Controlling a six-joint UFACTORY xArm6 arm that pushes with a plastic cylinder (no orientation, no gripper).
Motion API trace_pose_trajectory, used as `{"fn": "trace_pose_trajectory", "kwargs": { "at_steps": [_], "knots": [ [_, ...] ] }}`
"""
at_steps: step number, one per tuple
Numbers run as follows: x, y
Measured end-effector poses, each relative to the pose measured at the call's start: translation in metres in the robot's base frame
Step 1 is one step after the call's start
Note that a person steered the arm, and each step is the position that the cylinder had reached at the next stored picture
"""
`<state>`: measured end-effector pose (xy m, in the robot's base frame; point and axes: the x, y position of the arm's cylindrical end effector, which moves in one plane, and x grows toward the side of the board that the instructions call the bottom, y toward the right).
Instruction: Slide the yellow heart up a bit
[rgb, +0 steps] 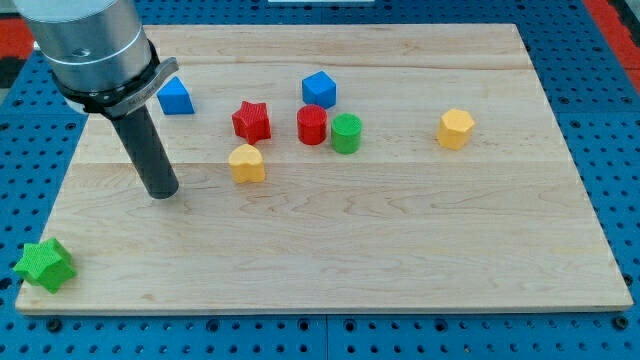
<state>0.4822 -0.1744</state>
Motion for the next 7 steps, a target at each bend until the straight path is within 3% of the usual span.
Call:
{"fn": "trace_pose_trajectory", "kwargs": {
  "at_steps": [7],
  "knots": [
    [0.010,0.006]
  ]
}}
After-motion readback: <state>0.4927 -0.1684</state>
